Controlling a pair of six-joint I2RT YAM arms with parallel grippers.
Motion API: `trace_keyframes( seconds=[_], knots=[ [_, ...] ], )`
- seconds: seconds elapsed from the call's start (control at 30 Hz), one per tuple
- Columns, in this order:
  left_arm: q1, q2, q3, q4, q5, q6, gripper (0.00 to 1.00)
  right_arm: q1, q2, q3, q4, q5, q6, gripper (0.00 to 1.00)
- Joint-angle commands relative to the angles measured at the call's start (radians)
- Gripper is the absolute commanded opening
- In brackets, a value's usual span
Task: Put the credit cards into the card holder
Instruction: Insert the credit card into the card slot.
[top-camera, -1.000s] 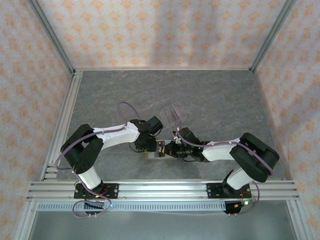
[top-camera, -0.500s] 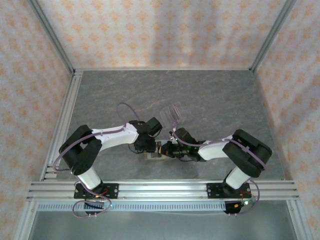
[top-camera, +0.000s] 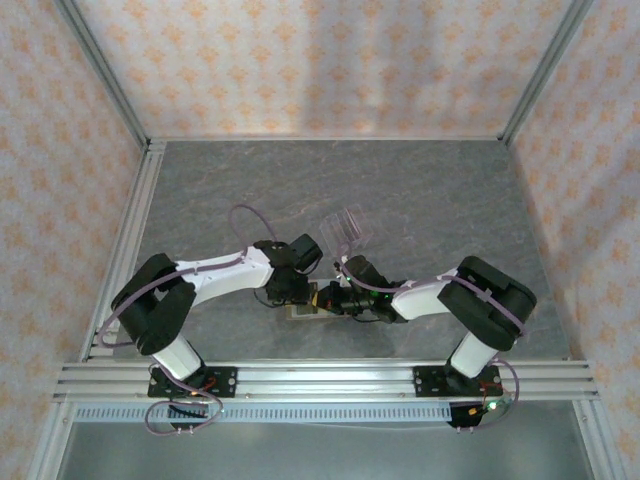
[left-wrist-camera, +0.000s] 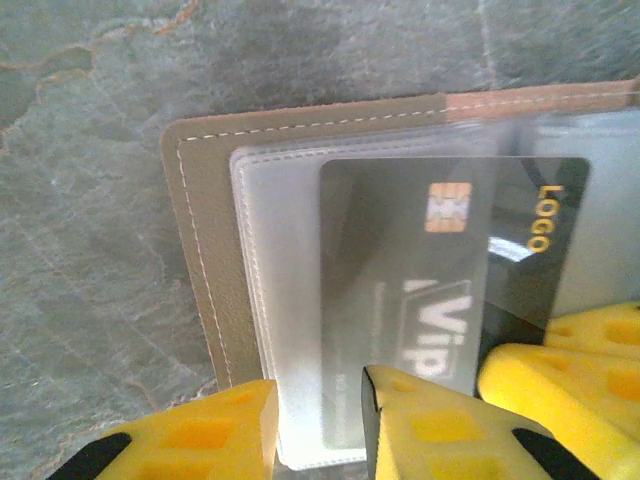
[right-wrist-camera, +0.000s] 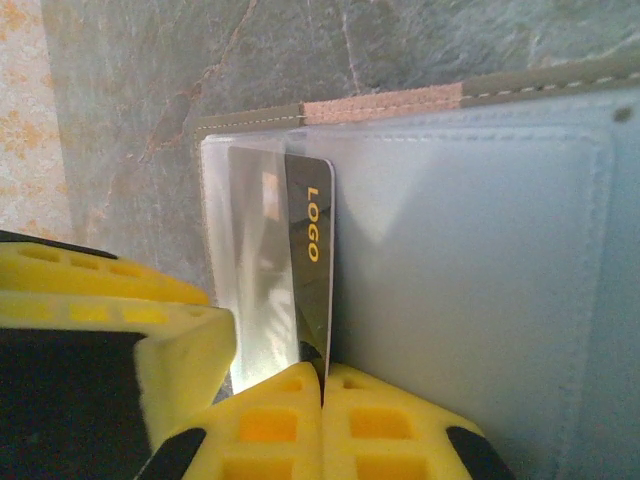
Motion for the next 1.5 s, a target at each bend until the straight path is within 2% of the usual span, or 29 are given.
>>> trace_keyframes(
  seconds=[0.0, 0.17, 0.37, 0.57, 1.0, 1.47],
  knots=[
    [0.025, -0.049, -0.005, -0.057, 0.003, 0.008, 0.28, 0.009, 0.033, 0.009, -0.041, 0.035, -0.007, 0.00],
    [0.057, -0.082, -0.052, -0.056, 0.004, 0.013, 0.25, 0.009, 0.040, 0.013, -0.044, 0.032, -0.005, 0.00],
    [0.062, -0.075, -0.077, -0.046, -0.001, 0.019, 0.15, 0.009, 0.036, 0.019, -0.065, 0.028, -0.017, 0.00],
    [0.062, -0.051, -0.092, -0.040, -0.021, 0.019, 0.10, 0.009, 0.029, 0.026, -0.108, 0.008, -0.042, 0.00],
    [0.069, -0.016, -0.127, -0.012, -0.021, 0.021, 0.09, 0.009, -0.023, 0.022, -0.208, -0.018, -0.102, 0.00],
    [0.058, -0.005, -0.119, 0.010, -0.005, 0.005, 0.08, 0.008, 0.028, 0.112, -0.257, -0.066, -0.143, 0.00]
  ],
)
